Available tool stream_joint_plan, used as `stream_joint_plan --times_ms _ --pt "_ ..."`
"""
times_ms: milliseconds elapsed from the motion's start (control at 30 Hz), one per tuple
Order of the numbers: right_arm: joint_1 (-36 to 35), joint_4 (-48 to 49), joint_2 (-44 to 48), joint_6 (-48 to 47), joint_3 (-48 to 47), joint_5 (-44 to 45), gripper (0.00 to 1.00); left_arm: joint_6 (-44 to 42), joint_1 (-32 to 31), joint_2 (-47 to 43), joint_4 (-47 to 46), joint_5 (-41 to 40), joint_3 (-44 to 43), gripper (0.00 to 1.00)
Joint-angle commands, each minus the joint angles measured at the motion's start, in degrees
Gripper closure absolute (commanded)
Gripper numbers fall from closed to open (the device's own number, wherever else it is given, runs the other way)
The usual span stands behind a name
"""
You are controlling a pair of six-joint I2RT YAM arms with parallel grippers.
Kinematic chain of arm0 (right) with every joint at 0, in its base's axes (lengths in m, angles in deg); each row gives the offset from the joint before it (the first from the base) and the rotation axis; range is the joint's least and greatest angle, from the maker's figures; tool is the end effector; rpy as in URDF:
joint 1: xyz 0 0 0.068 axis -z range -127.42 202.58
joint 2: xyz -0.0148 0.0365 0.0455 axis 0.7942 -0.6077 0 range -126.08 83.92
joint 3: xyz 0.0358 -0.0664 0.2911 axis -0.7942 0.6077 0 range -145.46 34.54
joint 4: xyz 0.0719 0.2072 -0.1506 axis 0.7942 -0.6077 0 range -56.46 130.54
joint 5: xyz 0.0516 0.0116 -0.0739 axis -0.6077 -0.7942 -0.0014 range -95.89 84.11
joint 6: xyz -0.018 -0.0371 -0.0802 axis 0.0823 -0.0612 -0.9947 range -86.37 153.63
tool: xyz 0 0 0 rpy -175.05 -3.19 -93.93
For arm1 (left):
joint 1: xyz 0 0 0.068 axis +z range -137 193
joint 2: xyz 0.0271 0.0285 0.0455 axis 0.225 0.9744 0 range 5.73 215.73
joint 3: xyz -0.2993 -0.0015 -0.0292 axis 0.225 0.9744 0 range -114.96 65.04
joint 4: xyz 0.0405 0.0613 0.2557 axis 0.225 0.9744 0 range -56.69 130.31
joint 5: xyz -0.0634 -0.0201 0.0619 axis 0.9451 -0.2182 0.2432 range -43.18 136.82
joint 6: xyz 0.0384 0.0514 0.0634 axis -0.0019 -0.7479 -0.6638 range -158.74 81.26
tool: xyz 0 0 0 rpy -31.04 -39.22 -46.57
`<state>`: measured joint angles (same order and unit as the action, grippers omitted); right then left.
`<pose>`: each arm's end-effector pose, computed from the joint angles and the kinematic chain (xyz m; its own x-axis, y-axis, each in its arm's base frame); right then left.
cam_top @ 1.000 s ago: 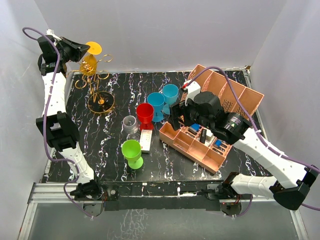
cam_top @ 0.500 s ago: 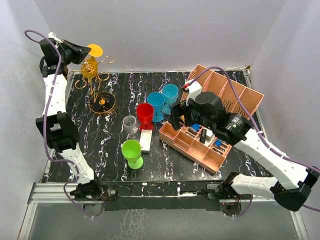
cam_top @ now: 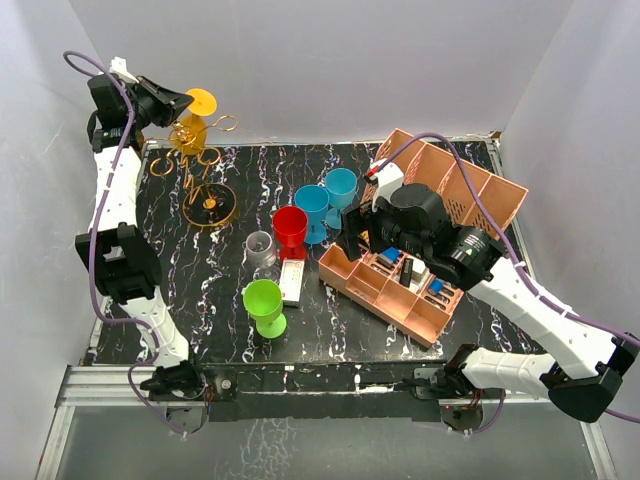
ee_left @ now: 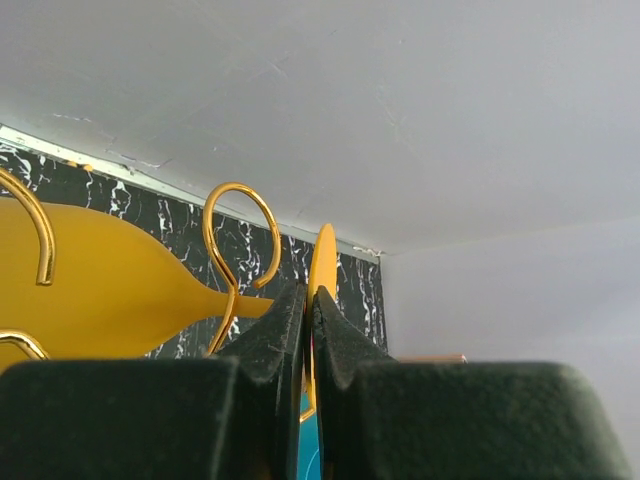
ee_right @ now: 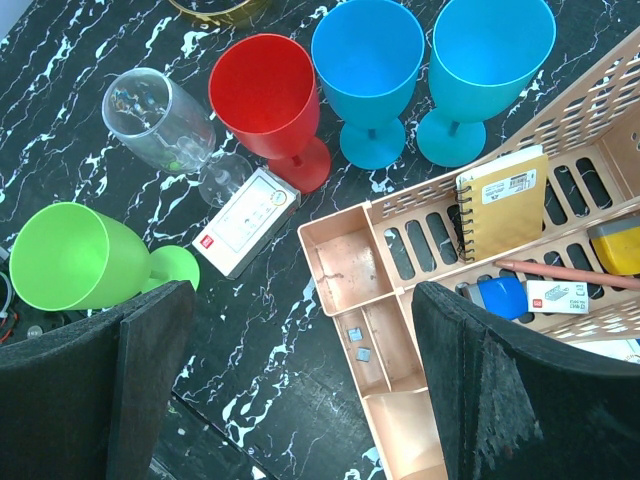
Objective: Take the wine glass off the wine glass rack
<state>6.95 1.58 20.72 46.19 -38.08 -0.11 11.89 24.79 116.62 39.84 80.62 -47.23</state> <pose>0.1867 0.1793 0.3989 -0.4778 -0.1791 -0.8600 -0.5595 0.8168 0.1407 0.5114 0.0609 0.4403 -0.3440 -0.7280 -0.5930 0.1682 0.5736 -0.8017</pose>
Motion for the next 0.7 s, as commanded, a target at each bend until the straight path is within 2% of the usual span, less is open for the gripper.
stream_joint_plan --times_ms 0,233,333,433,567,667 --pt "0.3 2.1 1.3 0.4 -2.2 -0.1 0.0 -5.5 -0.6 -3.1 3.8 3.1 -3.7 1.0" --pt "0.3 2.1 1.3 0.3 -1.9 -0.1 0.0 -12.5 -0.5 -3.4 2.5 7.7 -0.6 1.0" --pt "0.3 2.1 1.0 0.3 -2.1 -0.2 0.0 -16.0 -0.6 -1.9 4.9 9.3 -2.5 1.0" --pt "0.4 2.1 0.7 0.3 -2.3 -0.2 0.0 -18.2 -1.4 -1.7 6.1 8.5 -3.2 1.0" --pt "0.3 2.2 0.2 0.3 -2.3 -0.4 0.0 -22.3 -2.9 -2.3 8.2 3.7 -3.8 1.0" --pt "0.4 2.3 0.0 0.4 -2.4 -0.6 0.0 -19.8 -2.9 -1.7 6.6 3.4 -4.1 1.0"
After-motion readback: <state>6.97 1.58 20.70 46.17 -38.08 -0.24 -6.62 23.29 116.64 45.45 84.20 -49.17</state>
